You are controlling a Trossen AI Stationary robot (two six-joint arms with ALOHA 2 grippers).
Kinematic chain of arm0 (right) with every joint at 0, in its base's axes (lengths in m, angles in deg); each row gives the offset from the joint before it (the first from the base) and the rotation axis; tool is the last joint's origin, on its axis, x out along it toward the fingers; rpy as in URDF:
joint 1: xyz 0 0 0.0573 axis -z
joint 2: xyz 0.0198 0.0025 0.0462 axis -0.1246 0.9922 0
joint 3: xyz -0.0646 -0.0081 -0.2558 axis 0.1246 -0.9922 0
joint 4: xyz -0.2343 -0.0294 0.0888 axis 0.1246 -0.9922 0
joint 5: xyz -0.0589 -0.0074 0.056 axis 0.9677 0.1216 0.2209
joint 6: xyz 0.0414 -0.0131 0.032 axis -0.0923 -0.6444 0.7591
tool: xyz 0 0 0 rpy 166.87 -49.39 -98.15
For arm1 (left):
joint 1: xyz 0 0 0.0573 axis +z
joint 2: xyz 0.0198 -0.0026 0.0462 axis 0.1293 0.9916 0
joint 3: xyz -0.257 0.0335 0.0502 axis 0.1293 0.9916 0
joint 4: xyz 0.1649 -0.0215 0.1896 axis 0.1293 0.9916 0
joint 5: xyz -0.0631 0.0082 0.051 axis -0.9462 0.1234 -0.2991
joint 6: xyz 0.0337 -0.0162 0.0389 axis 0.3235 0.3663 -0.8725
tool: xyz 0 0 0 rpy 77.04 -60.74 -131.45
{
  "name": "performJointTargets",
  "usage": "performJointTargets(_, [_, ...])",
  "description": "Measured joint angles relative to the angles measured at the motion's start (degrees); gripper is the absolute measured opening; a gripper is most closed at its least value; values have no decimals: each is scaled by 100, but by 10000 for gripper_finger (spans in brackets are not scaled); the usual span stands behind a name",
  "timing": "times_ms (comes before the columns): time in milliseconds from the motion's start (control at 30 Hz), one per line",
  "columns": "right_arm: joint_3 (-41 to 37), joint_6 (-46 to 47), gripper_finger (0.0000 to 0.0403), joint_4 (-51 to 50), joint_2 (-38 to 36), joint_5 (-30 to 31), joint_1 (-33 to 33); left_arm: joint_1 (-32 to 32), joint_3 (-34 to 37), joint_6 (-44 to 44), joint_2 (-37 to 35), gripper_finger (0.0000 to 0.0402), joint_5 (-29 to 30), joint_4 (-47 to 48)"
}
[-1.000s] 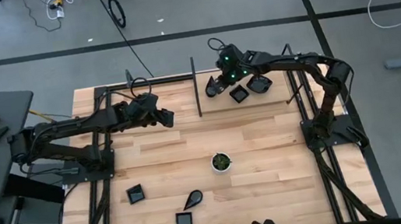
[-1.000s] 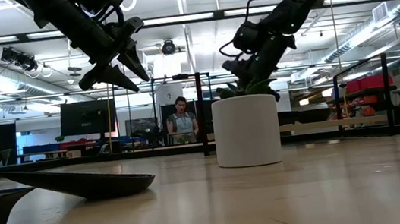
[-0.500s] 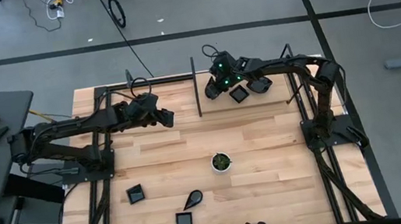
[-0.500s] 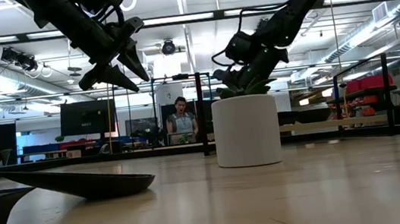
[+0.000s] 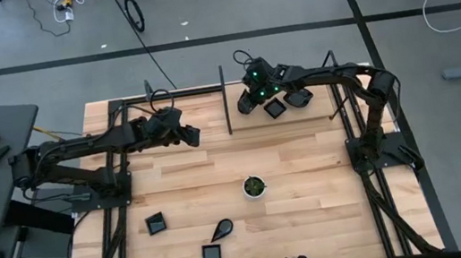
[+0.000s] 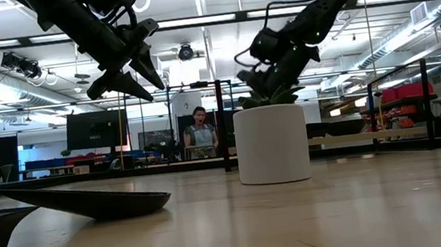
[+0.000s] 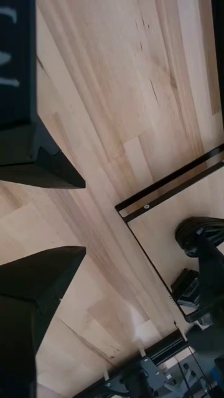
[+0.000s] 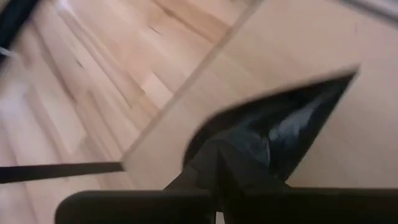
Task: Pick & Place Mini shaped plates
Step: Stack the square plate on top of the square plate on the shelf
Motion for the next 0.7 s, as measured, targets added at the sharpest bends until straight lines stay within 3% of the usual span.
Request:
performJointTargets(433, [0, -386, 4, 54, -1012, 188, -27, 0, 0, -2, 0, 165, -13, 3])
performJointTargets(700, [0, -612, 4, -47, -1548, 189, -492, -3, -2, -3, 0, 165, -940, 517])
